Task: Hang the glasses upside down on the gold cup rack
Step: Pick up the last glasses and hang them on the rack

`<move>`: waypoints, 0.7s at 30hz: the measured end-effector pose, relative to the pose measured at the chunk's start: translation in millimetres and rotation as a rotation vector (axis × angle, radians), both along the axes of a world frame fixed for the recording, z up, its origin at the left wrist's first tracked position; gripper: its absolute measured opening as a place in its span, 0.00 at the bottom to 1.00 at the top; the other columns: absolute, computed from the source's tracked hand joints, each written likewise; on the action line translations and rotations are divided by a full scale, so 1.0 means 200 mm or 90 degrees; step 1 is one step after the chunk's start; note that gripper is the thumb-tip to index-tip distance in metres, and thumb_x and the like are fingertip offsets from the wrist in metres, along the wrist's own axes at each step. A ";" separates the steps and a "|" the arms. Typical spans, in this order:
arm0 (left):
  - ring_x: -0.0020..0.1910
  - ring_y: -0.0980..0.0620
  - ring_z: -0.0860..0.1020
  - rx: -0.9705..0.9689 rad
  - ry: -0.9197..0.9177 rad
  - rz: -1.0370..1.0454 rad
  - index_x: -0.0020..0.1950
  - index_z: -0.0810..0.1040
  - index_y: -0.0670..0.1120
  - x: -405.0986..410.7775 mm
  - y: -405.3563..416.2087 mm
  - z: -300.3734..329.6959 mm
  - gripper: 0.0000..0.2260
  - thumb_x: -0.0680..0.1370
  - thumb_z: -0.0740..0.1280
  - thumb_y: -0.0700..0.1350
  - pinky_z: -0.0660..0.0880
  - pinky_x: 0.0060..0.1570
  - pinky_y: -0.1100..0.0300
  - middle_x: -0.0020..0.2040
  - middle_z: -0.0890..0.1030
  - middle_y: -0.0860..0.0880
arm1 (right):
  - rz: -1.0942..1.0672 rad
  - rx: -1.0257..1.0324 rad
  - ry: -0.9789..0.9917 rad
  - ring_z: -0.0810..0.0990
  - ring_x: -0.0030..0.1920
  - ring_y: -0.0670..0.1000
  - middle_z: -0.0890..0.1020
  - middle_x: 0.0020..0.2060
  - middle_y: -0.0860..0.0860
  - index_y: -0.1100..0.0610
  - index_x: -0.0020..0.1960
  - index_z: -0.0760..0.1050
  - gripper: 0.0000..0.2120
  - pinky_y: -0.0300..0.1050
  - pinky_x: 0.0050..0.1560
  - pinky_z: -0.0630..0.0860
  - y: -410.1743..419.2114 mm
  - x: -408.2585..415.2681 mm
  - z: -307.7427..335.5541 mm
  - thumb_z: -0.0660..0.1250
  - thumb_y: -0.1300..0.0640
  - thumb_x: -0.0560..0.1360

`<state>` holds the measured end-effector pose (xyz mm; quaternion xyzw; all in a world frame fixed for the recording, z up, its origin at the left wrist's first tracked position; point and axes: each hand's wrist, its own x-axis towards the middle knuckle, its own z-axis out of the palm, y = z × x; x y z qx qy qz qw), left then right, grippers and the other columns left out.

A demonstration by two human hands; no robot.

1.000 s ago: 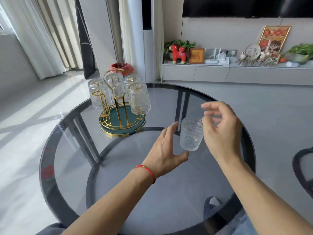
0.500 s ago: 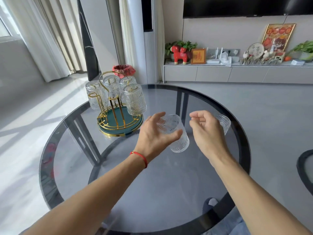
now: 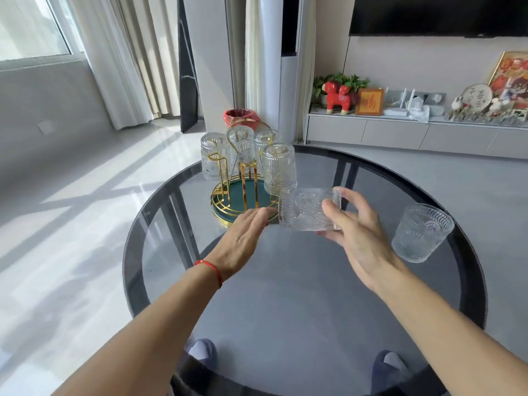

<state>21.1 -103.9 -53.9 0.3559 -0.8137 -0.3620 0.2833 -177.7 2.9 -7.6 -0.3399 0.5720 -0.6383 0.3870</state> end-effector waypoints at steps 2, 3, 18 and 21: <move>0.79 0.44 0.61 -0.181 -0.265 -0.016 0.78 0.68 0.49 0.04 -0.05 -0.09 0.23 0.86 0.47 0.54 0.58 0.77 0.45 0.78 0.69 0.45 | 0.008 -0.042 0.104 0.82 0.64 0.56 0.81 0.64 0.57 0.43 0.68 0.76 0.23 0.57 0.65 0.80 -0.05 0.02 0.07 0.76 0.52 0.75; 0.82 0.41 0.53 -0.223 -0.382 -0.014 0.80 0.64 0.50 0.04 -0.06 -0.14 0.22 0.87 0.47 0.53 0.53 0.78 0.40 0.82 0.61 0.45 | 0.024 -0.063 0.149 0.81 0.66 0.54 0.81 0.64 0.53 0.40 0.68 0.76 0.24 0.57 0.67 0.79 -0.09 0.05 0.11 0.76 0.49 0.73; 0.83 0.39 0.41 -0.239 -0.462 0.046 0.83 0.51 0.56 -0.01 -0.08 -0.25 0.28 0.84 0.51 0.61 0.49 0.77 0.29 0.85 0.45 0.44 | 0.004 -0.127 0.566 0.74 0.72 0.53 0.77 0.73 0.52 0.53 0.75 0.71 0.32 0.38 0.62 0.66 -0.71 0.47 0.51 0.75 0.46 0.75; 0.83 0.39 0.46 -0.238 -0.441 0.062 0.82 0.55 0.53 -0.01 -0.08 -0.22 0.27 0.84 0.55 0.59 0.55 0.75 0.30 0.84 0.51 0.43 | 0.013 -0.097 0.635 0.75 0.72 0.56 0.78 0.72 0.54 0.53 0.75 0.71 0.31 0.43 0.66 0.69 -0.76 0.50 0.46 0.74 0.47 0.75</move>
